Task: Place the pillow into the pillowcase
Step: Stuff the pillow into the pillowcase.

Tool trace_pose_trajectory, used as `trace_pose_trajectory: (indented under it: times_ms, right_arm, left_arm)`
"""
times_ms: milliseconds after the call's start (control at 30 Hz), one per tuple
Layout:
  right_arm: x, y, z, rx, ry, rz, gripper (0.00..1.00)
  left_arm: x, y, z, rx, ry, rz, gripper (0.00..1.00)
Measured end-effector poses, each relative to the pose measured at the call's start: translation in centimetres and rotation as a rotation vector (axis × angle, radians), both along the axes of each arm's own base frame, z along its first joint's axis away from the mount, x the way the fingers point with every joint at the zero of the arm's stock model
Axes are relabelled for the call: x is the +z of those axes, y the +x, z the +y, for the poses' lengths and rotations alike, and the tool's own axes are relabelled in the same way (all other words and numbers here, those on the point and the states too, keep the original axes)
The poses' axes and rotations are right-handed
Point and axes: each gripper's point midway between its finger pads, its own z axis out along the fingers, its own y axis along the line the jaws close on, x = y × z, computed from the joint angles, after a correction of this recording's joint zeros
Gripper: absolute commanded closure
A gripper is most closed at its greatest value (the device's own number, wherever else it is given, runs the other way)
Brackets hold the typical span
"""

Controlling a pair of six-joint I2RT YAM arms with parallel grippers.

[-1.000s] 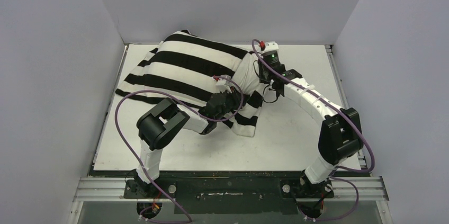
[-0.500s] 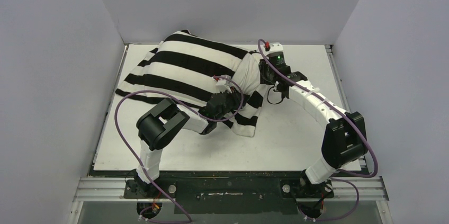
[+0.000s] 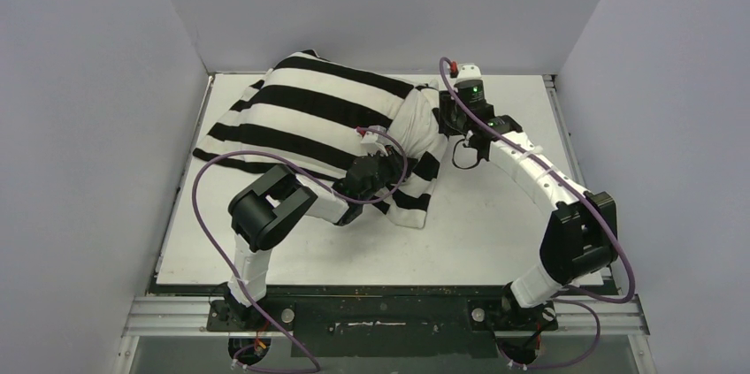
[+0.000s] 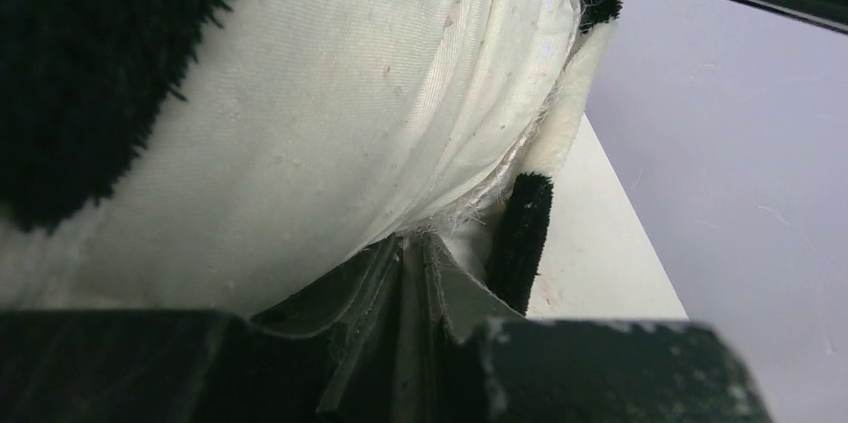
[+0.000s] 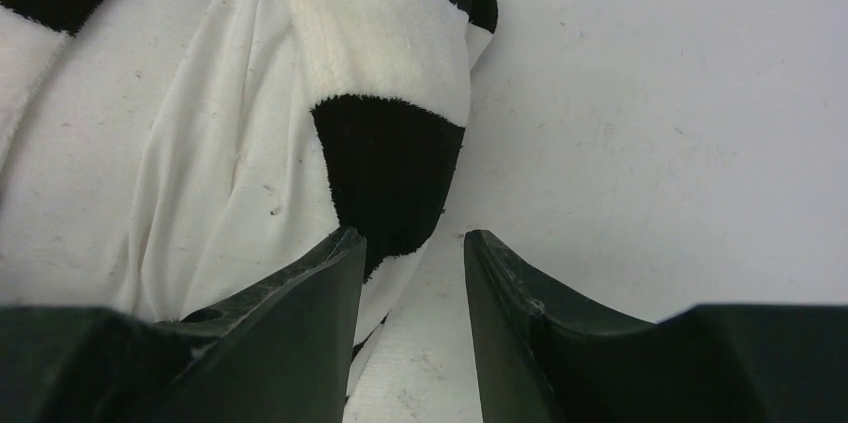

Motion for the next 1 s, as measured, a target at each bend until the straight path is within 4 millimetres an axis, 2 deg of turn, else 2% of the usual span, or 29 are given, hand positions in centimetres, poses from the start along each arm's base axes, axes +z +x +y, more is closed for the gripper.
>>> trace_pose_trajectory:
  times_ms: [100,233,267,333,367,500,633,733,900,1000]
  right_arm:
    - [-0.5,0.1,0.4,0.018,0.009,0.01,0.58]
    - [-2.1,0.4,0.9,0.037,0.009,0.045,0.61]
    - [-2.6,0.5,0.9,0.038,0.006,0.057,0.67]
    - [-3.8,0.5,1.1,0.044,0.0,0.085,0.9]
    - [-4.2,0.6,1.3,0.052,0.001,0.094,0.99]
    - [-4.1,0.8,1.6,0.063,0.013,0.087,1.0]
    - [-3.6,1.0,1.1,0.061,0.019,0.061,1.0]
    - [-2.7,1.0,0.5,0.057,0.038,0.039,1.0]
    - [-1.4,0.5,0.8,0.088,0.077,0.019,1.0]
    - [-1.5,0.1,1.3,0.111,0.1,0.027,1.0]
  left_arm:
    - [0.0,0.0,0.0,0.002,0.0,0.0,0.85]
    - [0.0,0.0,-0.1,0.003,0.0,0.0,0.85]
    - [0.0,0.0,-0.1,0.004,-0.001,0.0,0.85]
    - [0.1,0.0,-0.1,0.004,-0.003,0.003,0.84]
    - [0.1,-0.1,-0.1,0.004,-0.005,0.007,0.83]
    - [1.2,-0.6,0.0,-0.007,0.004,0.037,0.74]
    - [4.0,-1.1,0.3,-0.015,0.072,0.043,0.68]
    - [7.9,-1.1,1.3,-0.001,0.149,-0.017,0.63]
    - [13.9,0.4,3.6,0.093,0.267,-0.158,0.58]
    - [15.0,1.5,5.2,0.156,0.36,-0.213,0.55]
